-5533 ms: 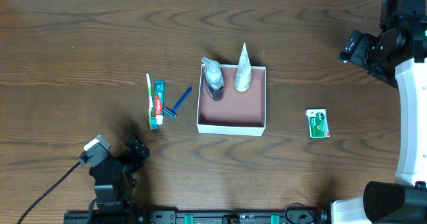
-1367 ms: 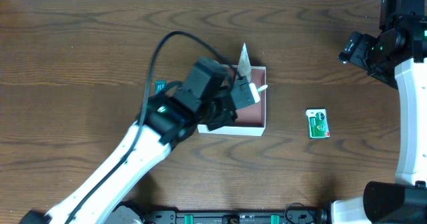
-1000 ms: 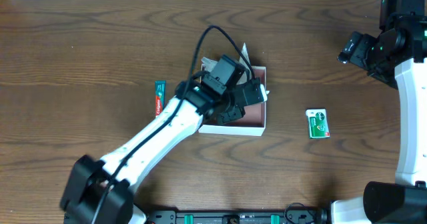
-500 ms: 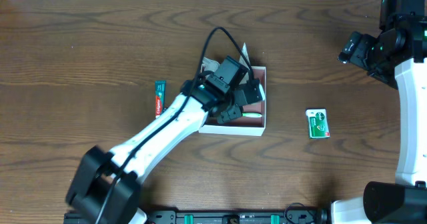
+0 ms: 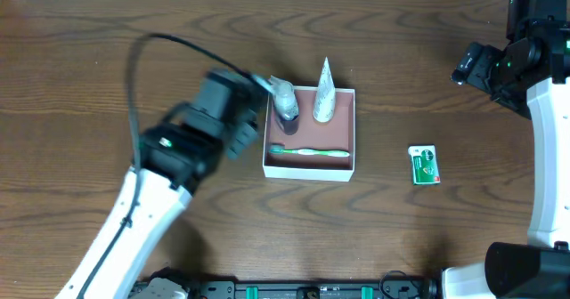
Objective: Pack container
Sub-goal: 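Grasp the teal Colgate toothpaste tube with the left gripper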
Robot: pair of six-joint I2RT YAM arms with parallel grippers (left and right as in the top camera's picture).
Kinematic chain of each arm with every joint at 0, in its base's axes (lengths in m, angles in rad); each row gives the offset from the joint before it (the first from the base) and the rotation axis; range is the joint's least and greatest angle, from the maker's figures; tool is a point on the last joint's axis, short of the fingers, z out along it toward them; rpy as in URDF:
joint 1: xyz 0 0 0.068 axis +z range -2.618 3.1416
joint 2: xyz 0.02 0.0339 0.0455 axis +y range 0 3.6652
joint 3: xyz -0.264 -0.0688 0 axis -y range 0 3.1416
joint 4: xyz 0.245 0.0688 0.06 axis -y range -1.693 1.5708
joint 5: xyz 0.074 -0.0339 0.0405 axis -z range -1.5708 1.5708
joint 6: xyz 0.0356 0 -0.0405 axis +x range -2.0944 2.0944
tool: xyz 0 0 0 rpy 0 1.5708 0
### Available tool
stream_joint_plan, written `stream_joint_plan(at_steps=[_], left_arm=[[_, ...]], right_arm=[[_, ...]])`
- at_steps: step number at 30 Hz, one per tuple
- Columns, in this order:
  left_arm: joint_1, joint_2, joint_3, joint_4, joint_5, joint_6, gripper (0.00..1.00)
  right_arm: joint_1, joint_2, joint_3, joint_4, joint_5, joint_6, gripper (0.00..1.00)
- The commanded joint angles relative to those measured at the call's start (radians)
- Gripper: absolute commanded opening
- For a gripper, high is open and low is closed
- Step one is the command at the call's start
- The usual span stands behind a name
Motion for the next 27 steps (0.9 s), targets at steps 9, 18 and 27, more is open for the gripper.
stream_joint_plan(at_steps=[9, 18, 27], left_arm=[[0.262, 0.290, -0.042, 0.068, 0.174, -0.182, 0.67], [0.264, 0.527, -0.042, 0.130, 0.173, -0.223, 0.68], [0.264, 0.646, -0.043, 0.152, 0.174, -0.267, 0.68]], right_arm=[[-0.004, 0.002, 0.002, 0.000, 0.003, 0.018, 0.99], [-0.004, 0.002, 0.002, 0.000, 0.003, 0.018, 0.99], [-0.004, 0.002, 0.002, -0.001, 0.003, 0.018, 0.99]])
